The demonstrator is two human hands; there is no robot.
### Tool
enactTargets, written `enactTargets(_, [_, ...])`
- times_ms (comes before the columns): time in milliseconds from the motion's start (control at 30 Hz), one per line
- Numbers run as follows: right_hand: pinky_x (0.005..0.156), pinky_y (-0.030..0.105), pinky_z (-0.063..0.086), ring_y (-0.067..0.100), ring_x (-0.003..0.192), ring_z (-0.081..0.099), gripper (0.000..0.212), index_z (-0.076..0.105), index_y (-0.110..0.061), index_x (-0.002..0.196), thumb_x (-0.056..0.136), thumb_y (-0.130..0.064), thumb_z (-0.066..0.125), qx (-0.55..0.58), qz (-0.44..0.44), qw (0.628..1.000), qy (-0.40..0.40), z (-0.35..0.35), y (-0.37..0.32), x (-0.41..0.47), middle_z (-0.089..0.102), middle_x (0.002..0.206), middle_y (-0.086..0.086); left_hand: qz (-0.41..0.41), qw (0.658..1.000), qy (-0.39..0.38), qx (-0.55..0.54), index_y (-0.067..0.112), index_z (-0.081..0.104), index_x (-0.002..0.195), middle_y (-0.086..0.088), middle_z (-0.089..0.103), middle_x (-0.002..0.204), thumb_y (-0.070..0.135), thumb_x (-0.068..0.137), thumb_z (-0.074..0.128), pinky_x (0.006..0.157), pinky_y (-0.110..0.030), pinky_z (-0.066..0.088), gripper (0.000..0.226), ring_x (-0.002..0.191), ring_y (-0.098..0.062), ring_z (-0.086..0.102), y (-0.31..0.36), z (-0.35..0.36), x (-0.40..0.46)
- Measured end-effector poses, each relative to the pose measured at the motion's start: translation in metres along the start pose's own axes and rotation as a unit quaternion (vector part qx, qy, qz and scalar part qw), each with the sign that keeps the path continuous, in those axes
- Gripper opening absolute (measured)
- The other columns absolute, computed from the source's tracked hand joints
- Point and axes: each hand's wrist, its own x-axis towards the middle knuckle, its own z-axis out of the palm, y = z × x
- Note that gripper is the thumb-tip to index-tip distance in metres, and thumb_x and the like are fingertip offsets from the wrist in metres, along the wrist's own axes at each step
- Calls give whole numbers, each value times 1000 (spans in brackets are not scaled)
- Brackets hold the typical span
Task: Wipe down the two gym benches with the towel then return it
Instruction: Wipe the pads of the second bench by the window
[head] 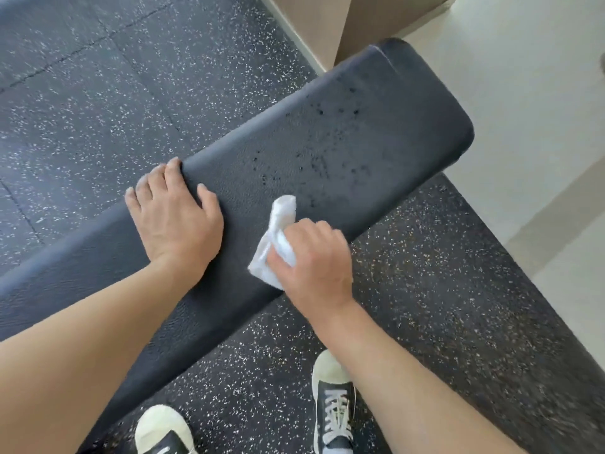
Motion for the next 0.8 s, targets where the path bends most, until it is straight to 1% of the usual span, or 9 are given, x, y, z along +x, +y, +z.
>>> enactTargets(67, [55, 42, 35, 27, 63, 43, 24, 54, -14, 74, 81, -28, 72, 29, -87, 996, -25, 15, -40, -20, 49, 69, 4, -1, 1000, 2, -2, 9, 42, 152, -19, 49, 151, 42, 96, 33, 124, -57, 19, 65, 142, -41, 39, 2, -1, 1])
enactTargets(133, [56, 41, 34, 25, 63, 43, 20, 57, -14, 75, 83, -25, 72, 46, -156, 986, -41, 24, -57, -31, 50, 69, 3, -6, 1000, 7, -2, 10, 43, 151, -20, 50, 150, 42, 94, 33, 124, -57, 19, 66, 141, -41, 39, 4, -1, 1])
enactTargets(267, [57, 40, 32, 25, 65, 44, 21, 60, -14, 77, 89, -28, 69, 48, -253, 964, -69, 10, -12, -17, 51, 71, 3, -7, 1000, 8, 0, 11, 42, 151, -19, 49, 150, 43, 94, 32, 125, -56, 18, 66, 142, -40, 38, 5, 0, 1])
enactTargets(333, [57, 40, 32, 24, 64, 42, 27, 59, -14, 76, 95, -32, 68, 23, -231, 972, -33, -3, 30, 4, 48, 70, 3, -2, 1000, 11, 0, 11, 42, 151, -18, 49, 150, 42, 96, 34, 126, -56, 18, 64, 142, -39, 38, 4, 1, 1])
enactTargets(433, [54, 44, 35, 22, 64, 35, 31, 57, -13, 77, 100, -34, 63, -23, -141, 989, 27, -17, 85, 41, 45, 69, 2, -3, 1000, 13, 2, 11, 42, 150, -17, 50, 149, 42, 97, 34, 126, -55, 18, 62, 141, -39, 39, 4, 1, 1])
enactTargets(500, [54, 46, 37, 21, 64, 33, 31, 54, -13, 76, 99, -32, 62, -33, -82, 995, 42, -18, 96, 56, 44, 68, 2, -1, 1000, 9, 3, 11, 41, 150, -17, 49, 149, 42, 96, 34, 125, -55, 19, 63, 141, -40, 39, 5, 1, 2])
enactTargets(600, [56, 43, 36, 25, 62, 42, 30, 50, -15, 73, 87, -30, 72, -19, -40, 998, 37, -1, 61, 58, 47, 67, 2, -3, 1000, 10, 7, 12, 41, 150, -17, 49, 149, 42, 96, 33, 126, -54, 18, 63, 141, -39, 38, 3, 2, 2])
enactTargets(700, [60, 41, 33, 27, 65, 48, 28, 54, -16, 74, 81, -33, 75, -6, -76, 997, -15, 26, 14, 74, 52, 70, 2, -4, 1000, 15, 5, 13, 41, 150, -16, 49, 149, 41, 96, 34, 126, -54, 18, 61, 140, -38, 39, 4, 4, 3])
enactTargets(800, [63, 39, 31, 27, 68, 52, 26, 61, -15, 79, 84, -37, 74, 17, -77, 996, -35, 43, -19, 103, 57, 72, 2, -8, 1000, 10, 10, 13, 41, 151, -15, 49, 150, 39, 95, 36, 126, -55, 18, 61, 141, -37, 39, 4, 4, 3])
